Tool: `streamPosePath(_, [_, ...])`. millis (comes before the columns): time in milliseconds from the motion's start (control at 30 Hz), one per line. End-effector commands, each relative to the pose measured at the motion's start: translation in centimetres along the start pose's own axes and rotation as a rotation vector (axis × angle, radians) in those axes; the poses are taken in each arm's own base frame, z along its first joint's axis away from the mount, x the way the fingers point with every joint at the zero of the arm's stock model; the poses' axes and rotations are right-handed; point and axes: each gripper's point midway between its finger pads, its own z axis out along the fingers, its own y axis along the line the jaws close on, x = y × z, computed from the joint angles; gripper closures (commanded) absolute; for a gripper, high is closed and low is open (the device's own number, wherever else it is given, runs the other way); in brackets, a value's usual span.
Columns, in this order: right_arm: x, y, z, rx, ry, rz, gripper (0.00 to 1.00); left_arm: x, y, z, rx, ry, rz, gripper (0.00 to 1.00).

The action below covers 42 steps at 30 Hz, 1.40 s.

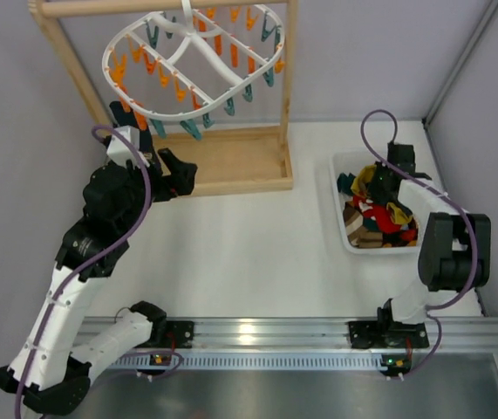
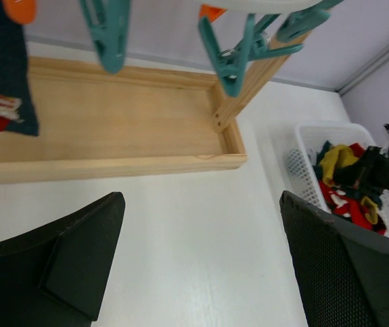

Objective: Remove the socks clipped to the hanger

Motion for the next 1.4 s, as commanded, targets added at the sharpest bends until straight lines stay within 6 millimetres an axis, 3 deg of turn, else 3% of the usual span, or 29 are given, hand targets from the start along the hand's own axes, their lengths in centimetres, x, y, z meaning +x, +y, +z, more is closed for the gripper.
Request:
streamPosePath(0, [-1.7, 0.6, 1.6, -0.047, -0.035, 0.039, 1.0, 1.3, 5.1, -2.7, -0.222, 0.027, 0.092, 0.01])
streamPosePath(100, [-0.6, 0.0, 2.7, -0.038, -0.001, 0.054, 1.0, 1.5, 7.9, -5.0, -0.348, 0.007, 0.114, 0.01])
streamPosePath(200, [-0.9, 0.4, 2.2, -0.06, -0.008, 0.059, 0.97, 2.0, 10.0, -5.9, -0.439, -0.019, 0.117, 0.01])
streamPosePath(267, [-1.5, 0.7, 1.1, -0.073, -0.026, 0.063, 0.84, 2.6, 10.9, -6.1, -0.475, -0.024, 0.121, 0.01])
streamPosePath(400, [-5.4, 1.3, -4.1, -0.083, -0.16, 0.055, 0.61, 3.3, 11.5, -5.7, -0.505, -0.012, 0.117, 0.01])
streamPosePath(500, [-7.2, 1.1, -7.3, -0.063, -0.223, 0.041, 0.4, 3.3, 11.8, -5.6, -0.529, -0.016, 0.112, 0.01])
streamPosePath(733, [-8.0, 2.1, -12.9, -0.128, -0.273, -0.038, 0.22, 3.3, 11.9, -5.6, -0.536, -0.016, 0.114, 0.01])
streamPosePath(800, [-7.5, 4.8, -15.4, -0.29, -0.308, -0.081, 0.15, 3.6, 11.6, -5.0, -0.519, 0.009, 0.12, 0.01])
streamPosePath(833, [-5.7, 7.0, -16.1, -0.444, -0.274, -0.108, 0.11, 3.9, 11.5, -4.7, -0.514, 0.024, 0.123, 0.01])
streamPosePath(867, [-5.2, 8.6, -17.3, -0.549, -0.285, -0.106, 0.1, 4.2, 11.4, -4.3, -0.512, 0.039, 0.117, 0.01])
streamPosePath(900, [-6.0, 10.5, -20.3, -0.678, -0.389, -0.141, 0.05, 4.9, 11.3, -3.4, -0.514, 0.069, 0.113, 0.01])
streamPosePath(933, [-5.5, 12.0, -21.9, -0.791, -0.42, -0.161, 0.02, 5.5, 11.5, -3.1, -0.522, 0.083, 0.102, 0.01])
streamPosePath(967, [-2.5, 13.8, -22.6, -0.946, -0.338, -0.129, 0.01, 5.8, 11.5, -2.7, -0.532, 0.078, 0.059, 0.01])
streamPosePath(1000, [-3.3, 15.0, -25.8, -1.045, -0.473, -0.19, 0.01, 6.5, 11.8, -2.1, -0.558, 0.089, 0.041, 0.01])
streamPosePath(1033, [-2.6, 15.6, -26.6, -1.094, -0.485, -0.194, 0.0, 6.9, 12.6, -2.0, -0.605, 0.081, 0.028, 0.01])
streamPosePath(1067, [0.2, 17.2, -27.0, -1.177, -0.428, -0.201, 0.0, 7.3, 12.7, -1.6, -0.617, 0.077, -0.011, 0.01])
streamPosePath(1100, [0.9, 18.1, -28.1, -1.222, -0.46, -0.239, 0.01, 7.7, 12.6, -1.3, -0.612, 0.087, -0.022, 0.01])
streamPosePath(1233, [4.7, 22.5, -28.3, -1.286, -0.481, -0.332, 0.01, 7.6, 11.9, -0.6, -0.592, 0.096, -0.049, 0.01])
streamPosePath(1267, [5.9, 24.2, -27.6, -1.278, -0.472, -0.346, 0.01, 7.1, 12.4, -0.9, -0.617, 0.08, -0.019, 0.01])
streamPosePath(1333, [6.3, 25.8, -27.0, -1.264, -0.487, -0.333, 0.0, 6.5, 13.2, -1.7, -0.654, 0.064, 0.025, 0.01])
streamPosePath(1367, [6.7, 27.5, -26.5, -1.275, -0.496, -0.322, 0.01, 5.7, 14.1, -2.8, -0.706, 0.022, 0.042, 0.01])
